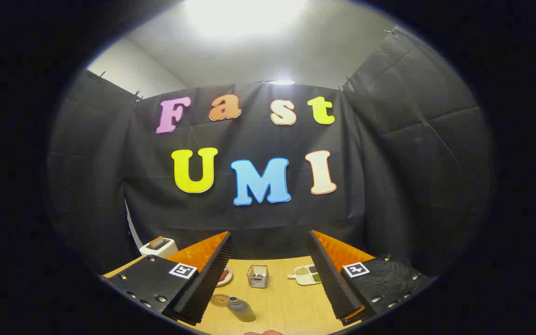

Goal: Take the bottle from table, then pour the juice into the cup, finally place the bottle on the coaster

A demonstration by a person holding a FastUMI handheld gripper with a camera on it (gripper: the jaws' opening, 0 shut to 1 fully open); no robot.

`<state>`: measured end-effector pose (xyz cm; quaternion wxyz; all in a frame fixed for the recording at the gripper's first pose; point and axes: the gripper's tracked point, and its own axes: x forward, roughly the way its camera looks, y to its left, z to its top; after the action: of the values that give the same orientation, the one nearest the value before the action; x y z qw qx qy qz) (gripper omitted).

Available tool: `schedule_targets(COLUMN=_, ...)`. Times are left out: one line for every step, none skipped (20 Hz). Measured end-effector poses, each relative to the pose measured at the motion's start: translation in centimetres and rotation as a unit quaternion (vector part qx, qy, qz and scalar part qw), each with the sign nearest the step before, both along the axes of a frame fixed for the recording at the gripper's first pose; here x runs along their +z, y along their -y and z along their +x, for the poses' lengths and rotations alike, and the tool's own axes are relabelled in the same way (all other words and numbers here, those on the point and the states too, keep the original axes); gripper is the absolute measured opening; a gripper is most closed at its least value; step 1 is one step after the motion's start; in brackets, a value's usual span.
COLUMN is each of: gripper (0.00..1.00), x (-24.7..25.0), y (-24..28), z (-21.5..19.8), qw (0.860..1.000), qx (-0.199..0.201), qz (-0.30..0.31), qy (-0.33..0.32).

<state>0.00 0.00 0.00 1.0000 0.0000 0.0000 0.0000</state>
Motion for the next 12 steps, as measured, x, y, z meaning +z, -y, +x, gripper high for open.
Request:
schedule_targets(gripper=0.98, x=-0.1, y=0.0, z=0.1, qw=1.000, qx=0.001, qz=0.002, qy=0.000)
schedule_targets(gripper=0.98, x=-0.1, y=0.0, z=0.1, qw=1.000, qx=0.000, qz=0.002, qy=-0.001)
schedule_targets(gripper=0.98, x=-0.2, y=0.1, z=0.1, qw=1.000, qx=-0.001, qz=0.001, qy=0.000)
schedule_targets(gripper=0.98, x=0.1, y=0.1, z=0.2, qw=1.000, qx=-0.001, qz=-0.002, qy=0.004)
schedule_targets(gripper=0.98, x=0.0, y=0.0, z=0.2, qw=1.000, qx=-0.002, qz=-0.005, qy=0.006)
schedule_targets(gripper=0.98, x=-0.1, y=-0.1, z=0.1, qw=1.000, qx=0.000, qz=-0.009, qy=0.006)
schedule_targets(gripper=0.98, x=-0.3, y=-0.3, z=0.1, qw=1.000, qx=0.004, qz=-0.011, qy=0.006)
schedule_targets(gripper=0.98, x=-0.4, y=-0.6, z=0.0, qw=1.000, qx=0.007, qz=-0.012, qy=0.005)
schedule_targets(gripper=0.98, x=-0.5, y=-0.8, z=0.0, qw=1.000, qx=0.010, qz=-0.011, qy=0.004)
schedule_targets(gripper=0.98, x=-0.8, y=-1.0, z=0.1, qw=1.000, qx=0.011, qz=-0.009, qy=0.001)
schedule_targets(gripper=0.98, x=-1.0, y=-1.1, z=0.1, qw=1.000, qx=0.014, qz=-0.007, qy=-0.002)
schedule_targets(gripper=0.98, x=-1.1, y=-1.3, z=0.0, qw=1.000, qx=0.015, qz=-0.004, qy=-0.003)
